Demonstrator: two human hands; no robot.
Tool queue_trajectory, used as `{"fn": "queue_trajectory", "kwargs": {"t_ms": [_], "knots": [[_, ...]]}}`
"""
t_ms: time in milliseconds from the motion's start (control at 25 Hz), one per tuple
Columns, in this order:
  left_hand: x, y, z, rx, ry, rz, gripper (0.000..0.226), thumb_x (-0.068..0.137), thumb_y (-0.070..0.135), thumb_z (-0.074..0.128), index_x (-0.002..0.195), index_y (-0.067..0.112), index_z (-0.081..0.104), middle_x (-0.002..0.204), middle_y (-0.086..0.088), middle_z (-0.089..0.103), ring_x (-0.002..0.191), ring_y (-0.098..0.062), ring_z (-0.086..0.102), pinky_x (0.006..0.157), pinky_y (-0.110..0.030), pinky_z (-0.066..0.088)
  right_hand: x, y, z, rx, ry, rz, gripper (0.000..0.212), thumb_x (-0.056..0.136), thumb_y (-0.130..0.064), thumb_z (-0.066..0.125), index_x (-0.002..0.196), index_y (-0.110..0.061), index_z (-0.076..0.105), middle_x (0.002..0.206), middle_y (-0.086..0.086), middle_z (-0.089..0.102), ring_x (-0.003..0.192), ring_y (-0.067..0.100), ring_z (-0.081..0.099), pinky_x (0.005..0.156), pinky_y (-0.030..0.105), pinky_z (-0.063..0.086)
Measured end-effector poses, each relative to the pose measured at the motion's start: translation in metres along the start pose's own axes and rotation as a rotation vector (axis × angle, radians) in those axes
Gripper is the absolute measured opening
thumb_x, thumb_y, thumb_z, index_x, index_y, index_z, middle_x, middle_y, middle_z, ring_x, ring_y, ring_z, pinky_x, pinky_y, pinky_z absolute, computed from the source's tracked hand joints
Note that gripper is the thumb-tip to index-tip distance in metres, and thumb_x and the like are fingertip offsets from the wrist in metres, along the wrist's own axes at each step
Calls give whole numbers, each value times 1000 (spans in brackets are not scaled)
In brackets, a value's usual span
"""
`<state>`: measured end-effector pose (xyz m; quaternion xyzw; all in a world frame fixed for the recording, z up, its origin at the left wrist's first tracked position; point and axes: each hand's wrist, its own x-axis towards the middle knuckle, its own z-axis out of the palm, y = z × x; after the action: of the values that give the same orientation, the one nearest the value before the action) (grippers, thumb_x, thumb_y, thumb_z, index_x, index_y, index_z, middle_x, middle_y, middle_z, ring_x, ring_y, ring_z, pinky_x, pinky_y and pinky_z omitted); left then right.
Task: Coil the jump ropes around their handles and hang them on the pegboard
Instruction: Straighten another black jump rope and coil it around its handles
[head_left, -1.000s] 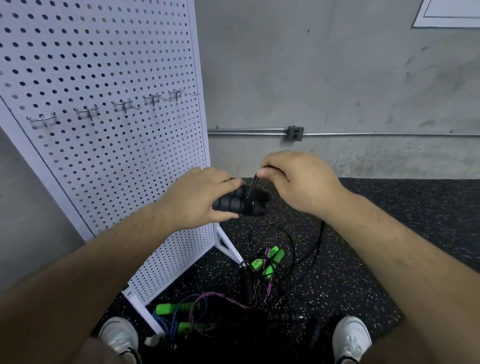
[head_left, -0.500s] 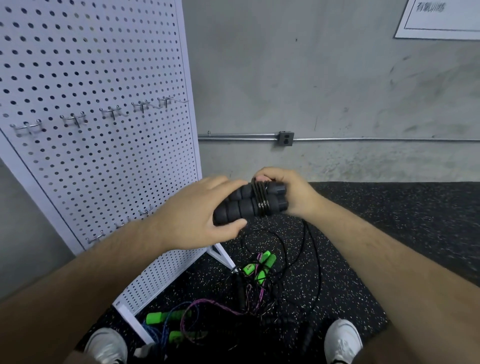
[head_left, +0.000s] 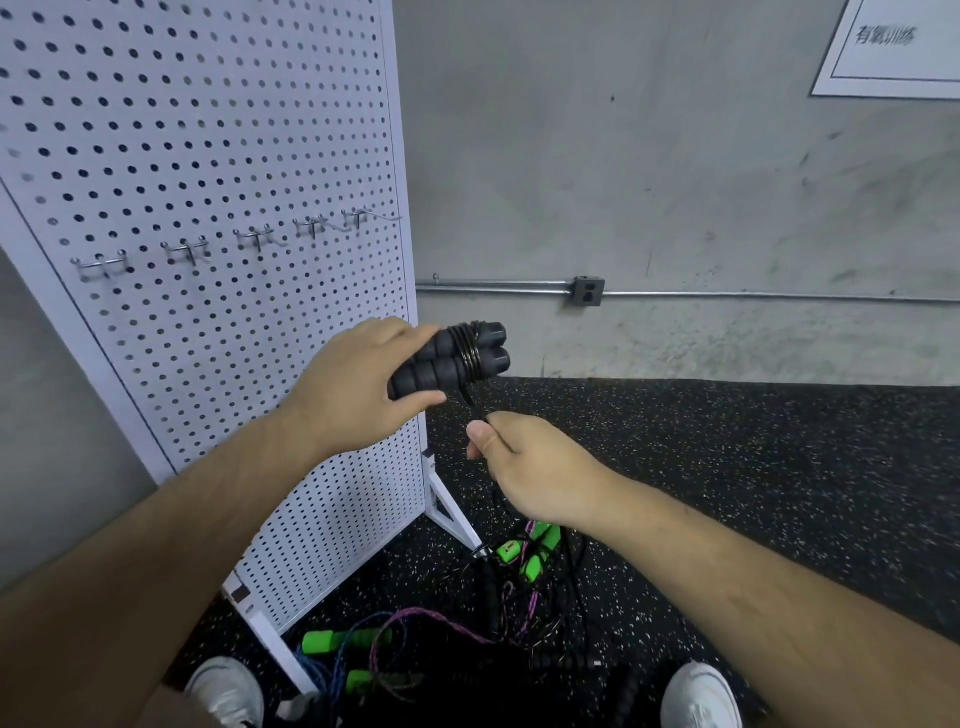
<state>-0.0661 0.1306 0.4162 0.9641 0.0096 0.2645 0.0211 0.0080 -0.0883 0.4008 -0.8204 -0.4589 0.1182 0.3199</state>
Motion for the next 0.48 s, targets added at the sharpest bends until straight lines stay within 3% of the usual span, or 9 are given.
{"fn": "queue_trajectory", "kwargs": {"t_ms": [200, 280, 360, 480], "knots": [[0, -3, 11, 48, -63, 27, 71, 86, 58, 68, 146, 28, 45, 110, 8, 59, 100, -16, 52, 89, -37, 46, -16, -19, -13, -80, -95, -18, 39, 108, -35, 36, 102, -8, 64, 65, -13, 47, 50, -13, 50, 48, 12, 34], [0, -3, 14, 72, -87, 32, 72, 86, 58, 68, 148, 29, 44, 114, 8, 58, 102, -16, 51, 91, -38, 45, -20, -25, -23, -157, -54, -45, 38, 108, -36, 37, 100, -11, 65, 68, -10, 53, 57, -3, 54, 53, 14, 37], [1, -3, 16, 84, -107, 42, 73, 86, 57, 69, 148, 29, 44, 117, 8, 58, 105, -17, 52, 94, -41, 45, -21, -26, -37, -265, 30, -92, 34, 106, -38, 40, 97, -16, 65, 72, -6, 58, 62, 5, 54, 56, 26, 42], [0, 1, 19, 72, -138, 78, 72, 85, 56, 71, 147, 31, 45, 116, 8, 58, 103, -16, 51, 93, -42, 44, -19, -21, -53, -450, 167, -153, 31, 104, -43, 44, 95, -21, 64, 69, -10, 54, 59, 7, 48, 50, 27, 32]]}}
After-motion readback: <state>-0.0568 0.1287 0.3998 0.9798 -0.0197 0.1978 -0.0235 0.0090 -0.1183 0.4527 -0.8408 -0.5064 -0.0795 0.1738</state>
